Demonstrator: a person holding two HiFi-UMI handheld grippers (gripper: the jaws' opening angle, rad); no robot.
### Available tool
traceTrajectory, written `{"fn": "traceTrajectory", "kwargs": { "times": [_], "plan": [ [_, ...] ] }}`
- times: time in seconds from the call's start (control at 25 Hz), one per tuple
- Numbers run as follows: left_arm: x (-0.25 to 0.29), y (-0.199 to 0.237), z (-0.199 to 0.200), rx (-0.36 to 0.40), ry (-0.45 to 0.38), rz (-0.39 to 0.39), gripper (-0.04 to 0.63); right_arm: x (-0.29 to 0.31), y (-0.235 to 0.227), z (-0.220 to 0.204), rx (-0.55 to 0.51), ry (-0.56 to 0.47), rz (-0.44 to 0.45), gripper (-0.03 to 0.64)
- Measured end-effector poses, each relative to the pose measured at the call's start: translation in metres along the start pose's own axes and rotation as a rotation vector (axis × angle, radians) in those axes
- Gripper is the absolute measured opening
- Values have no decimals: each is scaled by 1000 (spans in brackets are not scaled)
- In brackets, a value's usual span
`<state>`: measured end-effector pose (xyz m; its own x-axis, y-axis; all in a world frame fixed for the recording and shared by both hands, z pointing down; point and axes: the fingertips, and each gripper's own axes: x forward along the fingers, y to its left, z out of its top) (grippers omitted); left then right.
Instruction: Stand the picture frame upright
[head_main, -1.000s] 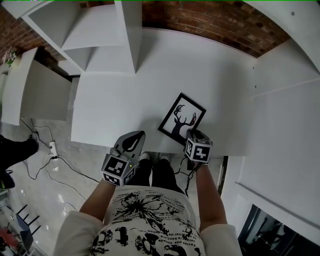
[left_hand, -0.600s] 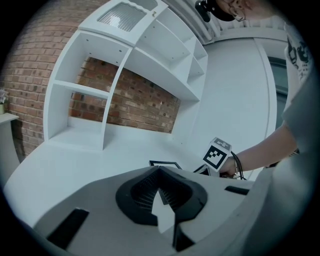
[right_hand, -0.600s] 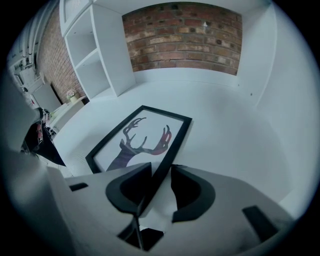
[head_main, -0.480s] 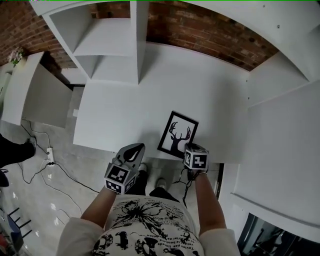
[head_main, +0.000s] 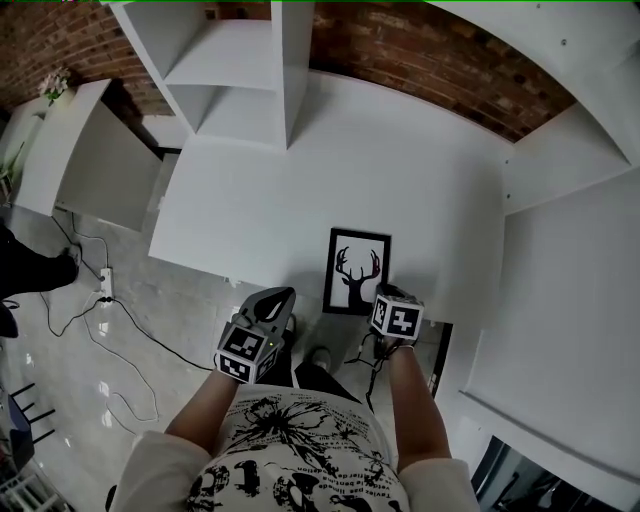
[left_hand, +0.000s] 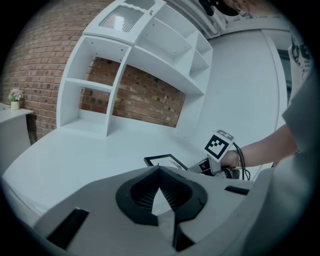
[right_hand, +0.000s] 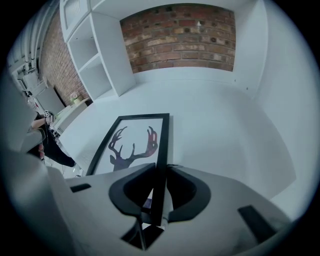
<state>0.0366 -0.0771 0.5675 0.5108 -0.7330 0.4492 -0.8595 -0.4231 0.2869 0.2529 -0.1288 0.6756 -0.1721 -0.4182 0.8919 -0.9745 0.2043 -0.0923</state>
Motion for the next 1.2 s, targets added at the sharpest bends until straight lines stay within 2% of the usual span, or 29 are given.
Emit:
{"fn": "traceTrajectory", "kwargs": {
  "times": [0.28, 0.4, 0.48, 0.64, 0.72, 0.8, 0.92, 1.2],
  "plan": [
    [2, -17, -24, -26, 38, 9, 11, -10, 5, -21, 51, -2, 12, 74],
    [9, -22, -41, -77, 68, -22, 11, -13, 6, -29, 101, 1, 32, 74],
    [15, -27, -61, -175, 112, -76, 12, -14, 8, -32, 131, 6, 48, 74],
    [24, -37, -92, -470, 152, -181, 24, -19, 9, -40, 129, 20, 56, 74],
    [31, -40, -101, -561, 157, -210, 122, -21, 9, -44, 132, 22, 58, 74],
    [40, -41, -108, -614, 171, -228, 210, -22, 10, -48, 138, 24, 64, 74],
    [53, -44, -112, -674, 180, -272, 255, -25, 13, -53, 129, 30, 70, 74],
    [65, -41, -105, -818, 134, -407, 231, -29, 22, -64, 107, 49, 82, 74]
  ]
}}
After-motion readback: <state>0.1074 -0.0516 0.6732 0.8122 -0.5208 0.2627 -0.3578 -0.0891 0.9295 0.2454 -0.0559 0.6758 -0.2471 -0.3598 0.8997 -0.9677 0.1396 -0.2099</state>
